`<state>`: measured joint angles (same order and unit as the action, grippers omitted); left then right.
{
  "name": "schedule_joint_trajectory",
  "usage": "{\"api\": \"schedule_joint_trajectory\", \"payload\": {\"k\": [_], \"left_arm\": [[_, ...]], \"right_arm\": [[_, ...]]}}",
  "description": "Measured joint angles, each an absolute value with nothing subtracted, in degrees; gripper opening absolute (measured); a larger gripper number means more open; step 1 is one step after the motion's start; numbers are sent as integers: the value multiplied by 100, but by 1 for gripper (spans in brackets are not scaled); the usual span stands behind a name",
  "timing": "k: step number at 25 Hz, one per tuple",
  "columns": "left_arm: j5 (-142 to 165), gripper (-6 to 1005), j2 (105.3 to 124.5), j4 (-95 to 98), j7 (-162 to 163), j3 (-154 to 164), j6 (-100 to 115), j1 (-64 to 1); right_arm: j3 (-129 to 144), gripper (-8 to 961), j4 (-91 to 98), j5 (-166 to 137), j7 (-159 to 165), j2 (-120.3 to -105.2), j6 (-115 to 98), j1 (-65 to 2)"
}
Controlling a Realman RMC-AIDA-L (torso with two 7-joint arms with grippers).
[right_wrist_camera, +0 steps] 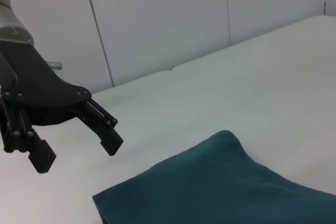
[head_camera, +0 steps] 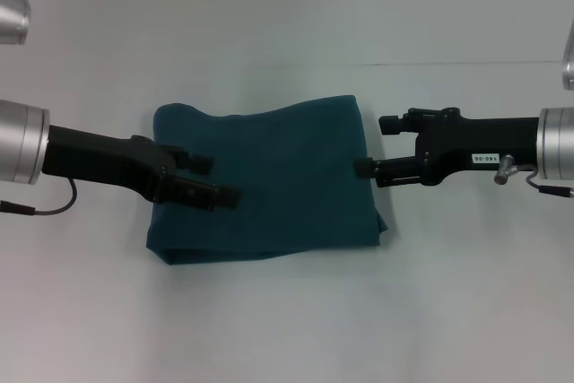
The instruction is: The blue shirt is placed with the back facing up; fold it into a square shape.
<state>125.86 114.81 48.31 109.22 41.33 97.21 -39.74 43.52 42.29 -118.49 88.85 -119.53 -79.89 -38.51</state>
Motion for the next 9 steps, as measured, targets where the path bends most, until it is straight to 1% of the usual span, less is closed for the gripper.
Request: {"api": "schedule_joint_trajectory", "payload": {"k": [9], "left_arm": [[12581, 933, 11487, 4852, 10879, 4165, 9770, -3972]], "right_arm": [[4327, 941, 4224, -11847, 8914, -11953, -7985, -3860]]}}
